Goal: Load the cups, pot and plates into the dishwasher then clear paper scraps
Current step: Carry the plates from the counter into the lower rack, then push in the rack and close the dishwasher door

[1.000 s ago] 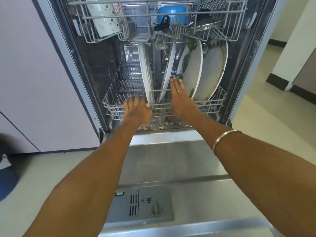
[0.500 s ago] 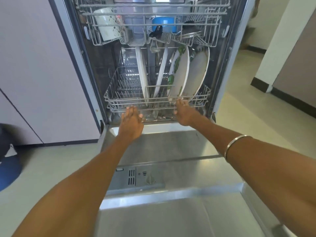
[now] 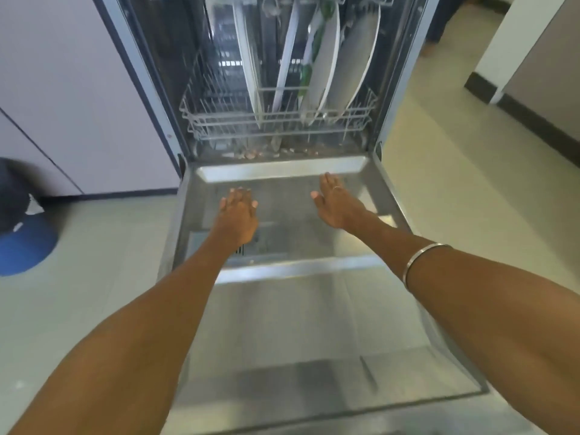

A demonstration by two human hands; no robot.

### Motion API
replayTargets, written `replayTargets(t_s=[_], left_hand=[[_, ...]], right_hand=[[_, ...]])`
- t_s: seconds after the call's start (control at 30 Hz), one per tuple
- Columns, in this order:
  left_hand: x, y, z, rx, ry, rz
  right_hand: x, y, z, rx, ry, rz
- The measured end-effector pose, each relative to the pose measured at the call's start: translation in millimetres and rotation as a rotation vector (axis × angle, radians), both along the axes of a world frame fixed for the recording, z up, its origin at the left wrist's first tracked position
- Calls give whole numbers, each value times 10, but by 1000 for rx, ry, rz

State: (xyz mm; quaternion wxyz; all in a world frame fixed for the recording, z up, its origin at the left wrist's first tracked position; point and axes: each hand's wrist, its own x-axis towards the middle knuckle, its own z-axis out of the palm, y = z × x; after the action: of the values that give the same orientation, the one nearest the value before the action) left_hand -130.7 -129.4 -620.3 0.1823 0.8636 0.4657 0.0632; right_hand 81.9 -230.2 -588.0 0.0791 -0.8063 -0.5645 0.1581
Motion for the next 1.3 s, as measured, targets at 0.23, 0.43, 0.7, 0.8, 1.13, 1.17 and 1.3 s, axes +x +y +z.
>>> replayTargets(t_s=[0.23, 0.43, 0.7, 0.8, 1.13, 1.17, 1.3], left_hand=[[-310, -753, 252, -112, 48, 5], [-439, -1451, 584, -339, 158, 9], [-699, -2306, 1082, -522, 191, 3], [-802, -2582, 1165, -566, 163, 61], [-1040, -3481, 983, -609, 136, 546], [-1066, -3514, 893, -680, 140, 623], [-1097, -3549, 536, -1100, 40, 856]], right_hand=[[-348, -651, 123, -92, 50, -3], [-575, -1351, 389, -253, 53, -9], [-1011, -2242, 653, -396, 231, -37], [-1165, -2545, 760, -379, 283, -92], [-1558, -3205, 609, -601, 481, -500], [-1587, -3223, 555, -600, 559, -598], [-1718, -3290, 296, -464, 997, -1104]])
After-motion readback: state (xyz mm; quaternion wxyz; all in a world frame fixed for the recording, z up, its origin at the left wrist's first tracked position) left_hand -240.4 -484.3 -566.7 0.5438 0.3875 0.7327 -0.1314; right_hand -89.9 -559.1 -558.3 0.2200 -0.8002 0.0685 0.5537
